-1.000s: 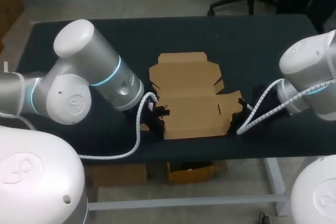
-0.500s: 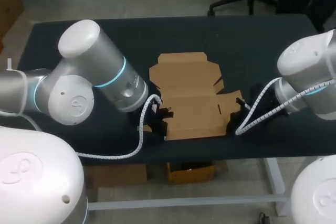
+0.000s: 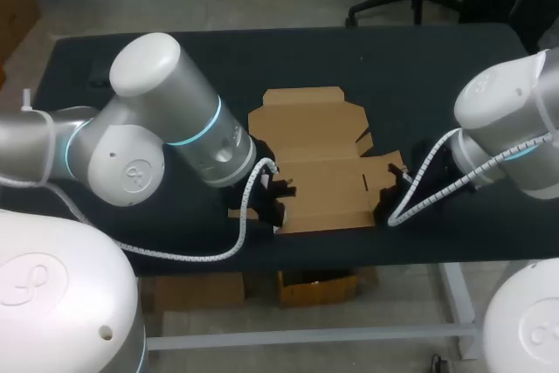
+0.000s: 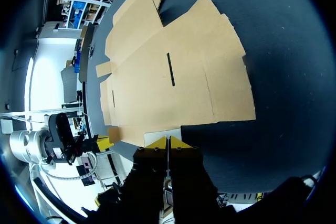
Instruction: Assemble the packaging by folding the flat box into shape, placing the metal phone stand inside, and closing the box properly
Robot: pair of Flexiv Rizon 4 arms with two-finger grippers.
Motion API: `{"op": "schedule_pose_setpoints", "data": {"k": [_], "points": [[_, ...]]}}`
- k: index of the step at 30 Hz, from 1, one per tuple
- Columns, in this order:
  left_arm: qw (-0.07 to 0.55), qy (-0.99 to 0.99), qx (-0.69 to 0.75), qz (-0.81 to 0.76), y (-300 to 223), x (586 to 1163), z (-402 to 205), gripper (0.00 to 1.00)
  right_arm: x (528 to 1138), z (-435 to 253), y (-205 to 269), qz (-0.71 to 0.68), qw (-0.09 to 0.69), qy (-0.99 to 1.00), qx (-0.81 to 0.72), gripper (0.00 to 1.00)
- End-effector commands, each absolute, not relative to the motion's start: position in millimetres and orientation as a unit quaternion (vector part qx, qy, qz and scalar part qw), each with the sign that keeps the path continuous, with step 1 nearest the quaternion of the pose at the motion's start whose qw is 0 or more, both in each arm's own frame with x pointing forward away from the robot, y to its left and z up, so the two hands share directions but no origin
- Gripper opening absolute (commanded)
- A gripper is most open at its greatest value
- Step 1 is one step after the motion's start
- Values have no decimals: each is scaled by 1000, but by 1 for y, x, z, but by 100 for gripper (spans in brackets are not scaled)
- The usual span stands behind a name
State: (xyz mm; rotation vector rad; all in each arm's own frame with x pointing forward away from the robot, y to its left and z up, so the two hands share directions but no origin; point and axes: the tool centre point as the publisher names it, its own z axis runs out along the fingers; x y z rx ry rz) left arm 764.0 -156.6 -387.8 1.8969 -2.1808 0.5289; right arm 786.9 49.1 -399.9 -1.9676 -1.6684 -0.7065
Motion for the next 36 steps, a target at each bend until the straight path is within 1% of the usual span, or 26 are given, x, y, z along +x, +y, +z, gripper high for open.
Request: {"op": "schedule_pose_setpoints", "data": {"k": [1, 36], "points": [[95, -739, 644, 174, -164, 765, -390, 0, 786, -400, 54, -249, 225, -609, -719, 0], [54, -719, 670, 177, -174, 761, -403, 0, 775, -410, 66, -213, 199, -607, -739, 0]]}}
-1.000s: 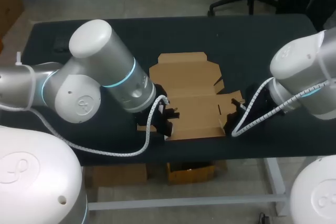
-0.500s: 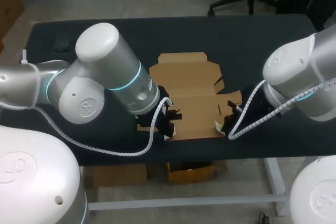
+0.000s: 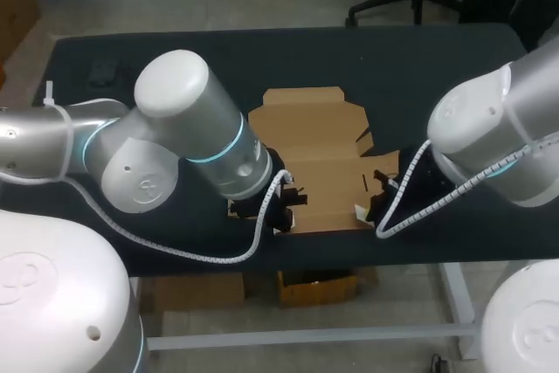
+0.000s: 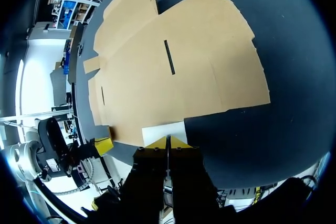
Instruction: Assemble the packaging by folding the flat box into shape, placing the metal phone stand inside, and closing the box properly
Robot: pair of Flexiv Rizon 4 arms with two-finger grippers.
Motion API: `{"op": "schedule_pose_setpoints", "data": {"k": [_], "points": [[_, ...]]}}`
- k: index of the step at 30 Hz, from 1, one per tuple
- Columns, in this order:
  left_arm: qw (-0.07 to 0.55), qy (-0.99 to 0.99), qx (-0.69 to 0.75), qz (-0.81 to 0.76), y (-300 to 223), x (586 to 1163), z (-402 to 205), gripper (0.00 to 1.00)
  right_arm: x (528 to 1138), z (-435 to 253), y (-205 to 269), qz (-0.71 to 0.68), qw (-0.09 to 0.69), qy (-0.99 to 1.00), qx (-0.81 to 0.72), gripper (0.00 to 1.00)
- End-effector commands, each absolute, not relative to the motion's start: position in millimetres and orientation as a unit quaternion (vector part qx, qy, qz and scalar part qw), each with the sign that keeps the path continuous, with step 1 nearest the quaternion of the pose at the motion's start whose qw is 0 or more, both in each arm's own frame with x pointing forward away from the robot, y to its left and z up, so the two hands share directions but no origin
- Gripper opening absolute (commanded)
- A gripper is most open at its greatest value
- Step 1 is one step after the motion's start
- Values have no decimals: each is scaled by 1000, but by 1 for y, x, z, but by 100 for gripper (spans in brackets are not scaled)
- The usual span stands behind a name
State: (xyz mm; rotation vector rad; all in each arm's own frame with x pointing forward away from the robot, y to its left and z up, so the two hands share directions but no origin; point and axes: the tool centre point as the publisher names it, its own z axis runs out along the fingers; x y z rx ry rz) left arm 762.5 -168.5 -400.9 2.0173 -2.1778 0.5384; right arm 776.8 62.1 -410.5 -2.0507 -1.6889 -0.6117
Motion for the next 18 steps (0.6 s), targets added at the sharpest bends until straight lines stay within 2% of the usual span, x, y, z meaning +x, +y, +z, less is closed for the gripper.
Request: {"op": "schedule_pose_setpoints", "data": {"k": [1, 18], "points": [[53, -718, 671, 177, -174, 761, -404, 0, 776, -411, 66, -212, 199, -607, -739, 0], [24, -704, 690, 169, -177, 766, -418, 0, 778, -429, 65, -196, 214, -600, -745, 0]]}}
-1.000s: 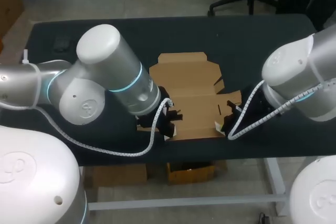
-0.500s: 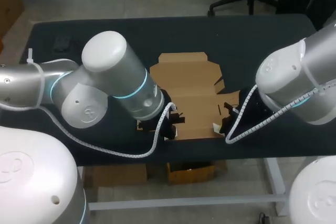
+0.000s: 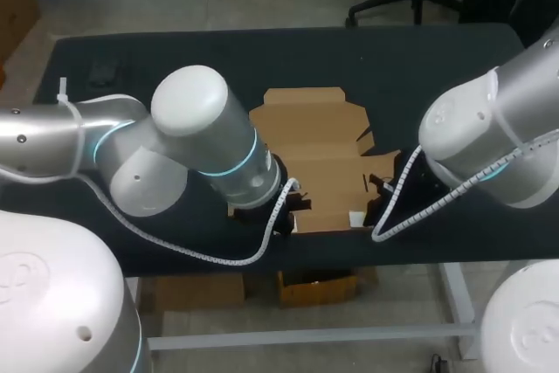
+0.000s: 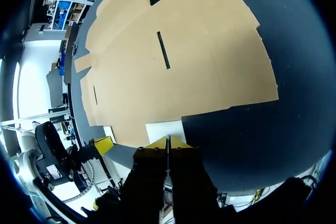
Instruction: Assemble the packaging by folding the flat box into shape, placing the metal phone stand inside, and closing the box properly
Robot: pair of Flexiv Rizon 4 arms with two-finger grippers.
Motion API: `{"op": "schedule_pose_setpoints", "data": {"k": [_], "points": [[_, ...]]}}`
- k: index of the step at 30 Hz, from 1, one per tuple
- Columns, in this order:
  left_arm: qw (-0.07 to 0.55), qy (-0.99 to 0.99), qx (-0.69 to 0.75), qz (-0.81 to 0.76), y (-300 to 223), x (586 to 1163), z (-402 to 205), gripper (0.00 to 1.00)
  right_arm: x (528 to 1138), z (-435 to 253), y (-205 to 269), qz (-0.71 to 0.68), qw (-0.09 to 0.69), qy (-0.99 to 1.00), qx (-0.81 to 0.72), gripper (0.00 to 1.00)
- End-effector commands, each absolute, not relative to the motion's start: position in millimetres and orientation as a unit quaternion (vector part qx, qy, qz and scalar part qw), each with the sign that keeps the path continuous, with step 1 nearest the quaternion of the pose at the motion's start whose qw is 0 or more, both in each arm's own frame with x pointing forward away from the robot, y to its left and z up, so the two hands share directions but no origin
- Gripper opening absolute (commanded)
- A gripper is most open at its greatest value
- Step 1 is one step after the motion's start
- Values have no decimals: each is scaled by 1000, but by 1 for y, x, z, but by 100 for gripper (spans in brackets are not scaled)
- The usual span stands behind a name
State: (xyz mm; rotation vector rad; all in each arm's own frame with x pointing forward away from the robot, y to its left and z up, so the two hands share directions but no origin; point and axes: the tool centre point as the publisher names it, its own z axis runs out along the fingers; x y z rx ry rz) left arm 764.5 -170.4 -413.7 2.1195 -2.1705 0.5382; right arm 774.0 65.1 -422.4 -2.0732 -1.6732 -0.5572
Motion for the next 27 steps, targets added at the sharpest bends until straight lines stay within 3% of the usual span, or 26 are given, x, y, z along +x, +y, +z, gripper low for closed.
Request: {"op": "schedule_pose_setpoints", "data": {"k": [1, 27], "points": [[24, -704, 690, 169, -177, 766, -418, 0, 778, -430, 64, -196, 215, -600, -745, 0], [27, -705, 689, 165, -158, 760, -390, 0, 775, -405, 50, -227, 214, -592, -743, 0]]}}
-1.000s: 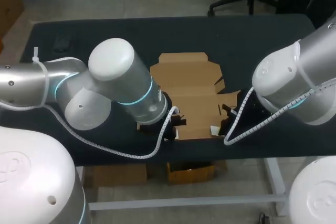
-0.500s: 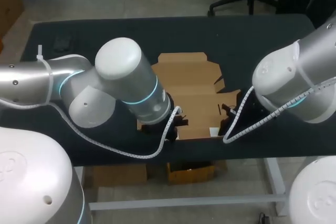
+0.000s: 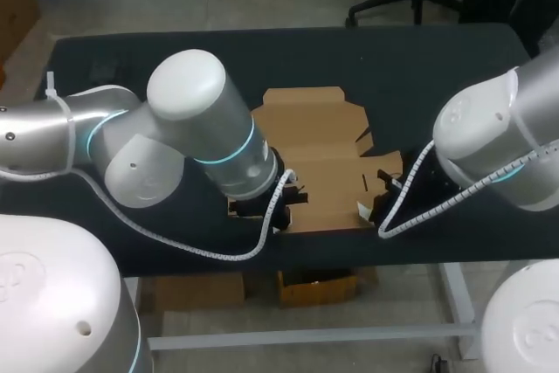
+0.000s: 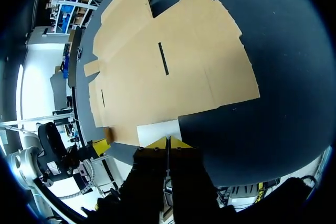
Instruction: Assemble the packaging by folding the flat box into shape, placing the metal phone stand inside, and closing the box properly
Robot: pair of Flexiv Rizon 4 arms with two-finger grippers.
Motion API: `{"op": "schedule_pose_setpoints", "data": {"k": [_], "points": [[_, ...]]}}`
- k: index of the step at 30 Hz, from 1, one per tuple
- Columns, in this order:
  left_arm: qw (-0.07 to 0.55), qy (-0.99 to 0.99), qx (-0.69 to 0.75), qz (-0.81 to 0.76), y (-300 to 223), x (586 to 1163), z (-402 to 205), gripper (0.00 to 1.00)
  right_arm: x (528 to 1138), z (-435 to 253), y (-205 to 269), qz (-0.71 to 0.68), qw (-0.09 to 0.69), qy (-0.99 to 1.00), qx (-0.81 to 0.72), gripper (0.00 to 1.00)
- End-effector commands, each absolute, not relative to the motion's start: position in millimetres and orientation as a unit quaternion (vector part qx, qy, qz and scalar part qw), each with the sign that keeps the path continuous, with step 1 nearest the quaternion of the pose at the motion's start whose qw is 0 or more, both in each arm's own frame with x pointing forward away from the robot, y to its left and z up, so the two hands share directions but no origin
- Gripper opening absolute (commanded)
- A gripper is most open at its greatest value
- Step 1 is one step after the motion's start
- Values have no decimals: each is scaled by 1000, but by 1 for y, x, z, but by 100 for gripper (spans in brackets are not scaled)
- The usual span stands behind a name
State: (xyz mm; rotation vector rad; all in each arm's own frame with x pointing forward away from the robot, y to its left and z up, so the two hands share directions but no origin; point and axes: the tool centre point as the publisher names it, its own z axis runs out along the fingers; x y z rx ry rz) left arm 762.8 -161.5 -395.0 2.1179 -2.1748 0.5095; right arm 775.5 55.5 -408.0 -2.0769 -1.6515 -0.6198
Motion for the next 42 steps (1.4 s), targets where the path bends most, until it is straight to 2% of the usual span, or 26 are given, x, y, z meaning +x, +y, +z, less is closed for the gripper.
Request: {"op": "schedule_pose_setpoints", "data": {"k": [1, 25, 42], "points": [[27, -705, 690, 164, -158, 759, -389, 0, 775, -405, 49, -227, 215, -592, -743, 0], [5, -688, 709, 158, -117, 760, -358, 0, 778, -379, 13, -256, 225, -581, -739, 0], [13, -690, 703, 173, -89, 783, -326, 0, 806, -354, -17, -280, 207, -586, -732, 0]]}}
